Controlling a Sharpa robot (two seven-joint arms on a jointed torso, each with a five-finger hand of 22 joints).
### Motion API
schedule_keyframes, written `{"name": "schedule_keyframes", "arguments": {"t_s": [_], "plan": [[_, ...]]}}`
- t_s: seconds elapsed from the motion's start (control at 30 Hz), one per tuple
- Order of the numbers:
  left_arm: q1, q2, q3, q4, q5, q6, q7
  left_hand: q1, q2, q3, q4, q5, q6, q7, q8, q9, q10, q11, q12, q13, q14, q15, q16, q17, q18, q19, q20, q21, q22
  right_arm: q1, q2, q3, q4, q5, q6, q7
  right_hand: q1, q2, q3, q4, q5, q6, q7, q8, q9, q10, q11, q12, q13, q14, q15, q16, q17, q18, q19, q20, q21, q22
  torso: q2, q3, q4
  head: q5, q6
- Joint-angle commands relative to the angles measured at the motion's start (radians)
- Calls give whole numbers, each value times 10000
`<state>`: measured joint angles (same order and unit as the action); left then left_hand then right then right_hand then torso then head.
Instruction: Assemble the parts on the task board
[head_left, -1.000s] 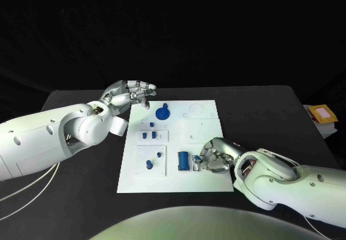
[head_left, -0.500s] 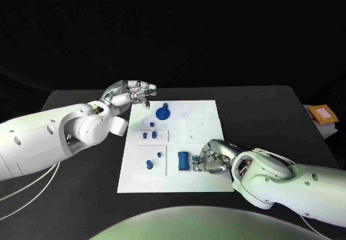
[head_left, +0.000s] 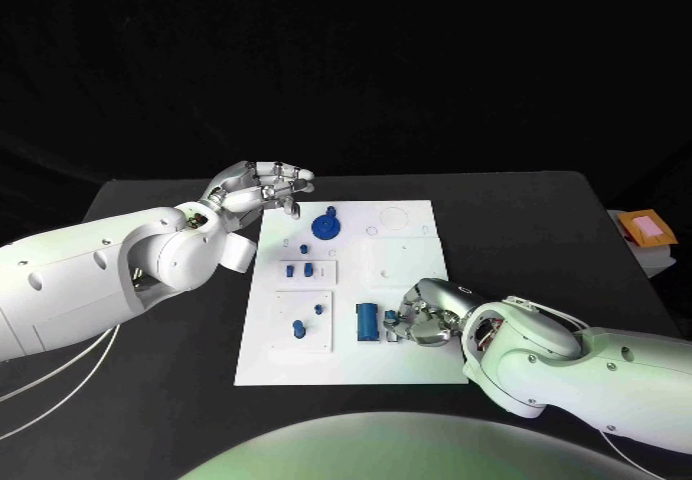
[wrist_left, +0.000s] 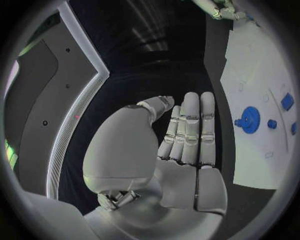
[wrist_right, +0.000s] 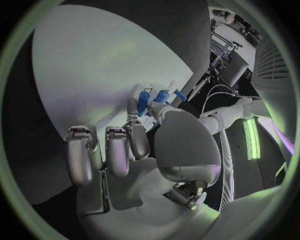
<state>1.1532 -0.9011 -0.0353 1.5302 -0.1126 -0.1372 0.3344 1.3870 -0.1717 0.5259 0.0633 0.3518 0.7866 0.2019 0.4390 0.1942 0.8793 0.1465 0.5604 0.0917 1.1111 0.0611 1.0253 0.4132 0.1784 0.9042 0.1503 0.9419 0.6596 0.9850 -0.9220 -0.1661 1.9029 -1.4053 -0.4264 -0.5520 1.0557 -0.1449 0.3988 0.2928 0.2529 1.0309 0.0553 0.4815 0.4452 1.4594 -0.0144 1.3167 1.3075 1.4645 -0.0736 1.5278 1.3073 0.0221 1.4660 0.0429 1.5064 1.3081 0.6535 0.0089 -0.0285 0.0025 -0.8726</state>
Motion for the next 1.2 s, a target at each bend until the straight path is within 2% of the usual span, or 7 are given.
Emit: {"name": "schedule_keyframes", "arguments": {"t_s": [0.03,0.17,0.3,0.67,0.93,1.2], "plan": [[8,6,6,33,-45,182,18,-24,64,2,-81,49,-78,213,3,-5,-79,-4,61,-10,-95,-8,18,-12,66,-8,28,-65,-16,-7,18,-1,15,-197,40,-44,-545,58,-435,13,-296,48,20,-75,-26,127,-10,-9,1017,887,-27,36,1786,-88,804,-86,47,2452,-1,1,-7,-8,0],[8,4,6,32,-45,188,9,-28,68,4,-80,51,-78,215,6,-5,-80,-2,64,-11,-98,-7,17,-14,66,-8,28,-64,-16,-7,11,-1,41,-212,1,-14,-1160,151,-966,27,-767,73,-1,-67,-25,134,-25,-16,1033,888,-41,39,1793,-91,810,-98,62,2456,5,1,-6,-12,0],[8,-1,6,27,-45,192,-4,-28,68,4,-80,51,-78,215,6,-5,-80,-2,64,-11,-98,-7,17,-14,66,-8,28,-64,-16,-7,-11,0,73,-235,-23,9,-1528,186,-1277,21,-858,79,-6,-56,-19,136,-31,-25,1038,891,-44,44,1806,-90,806,-102,53,2453,-2,4,-5,-7,0],[8,-10,6,24,-45,199,-26,-35,71,3,-75,52,-79,217,8,-5,-82,0,67,-12,-100,-5,17,-15,64,-9,29,-65,-16,-7,-135,0,148,-310,14,18,-1580,169,-1365,16,-861,72,-4,-57,-19,125,-30,-54,1024,886,-44,32,1781,-84,796,-102,28,2446,-13,4,-9,-3,0],[8,-22,6,22,-45,198,-26,-45,75,2,-70,53,-81,219,10,-5,-84,2,70,-13,-101,-2,17,-16,63,-9,31,-65,-16,-7,-305,-1,344,-383,-34,36,-1405,434,-1405,-1,-461,64,-10,-51,-16,134,-36,-54,1038,891,-48,42,1805,-92,812,-105,66,2457,-12,7,-22,8,0],[7,-26,6,18,-45,196,-28,-55,88,5,-61,56,-83,220,13,-5,-87,3,74,-14,-102,0,18,-18,63,-10,33,-66,-18,-8,-337,-1,469,-389,-8,78,-1304,492,-1404,-7,-370,64,-12,-49,-16,142,-39,-42,1048,891,-50,43,1805,-96,818,-107,82,2462,-7,6,1,-3,0]]}}
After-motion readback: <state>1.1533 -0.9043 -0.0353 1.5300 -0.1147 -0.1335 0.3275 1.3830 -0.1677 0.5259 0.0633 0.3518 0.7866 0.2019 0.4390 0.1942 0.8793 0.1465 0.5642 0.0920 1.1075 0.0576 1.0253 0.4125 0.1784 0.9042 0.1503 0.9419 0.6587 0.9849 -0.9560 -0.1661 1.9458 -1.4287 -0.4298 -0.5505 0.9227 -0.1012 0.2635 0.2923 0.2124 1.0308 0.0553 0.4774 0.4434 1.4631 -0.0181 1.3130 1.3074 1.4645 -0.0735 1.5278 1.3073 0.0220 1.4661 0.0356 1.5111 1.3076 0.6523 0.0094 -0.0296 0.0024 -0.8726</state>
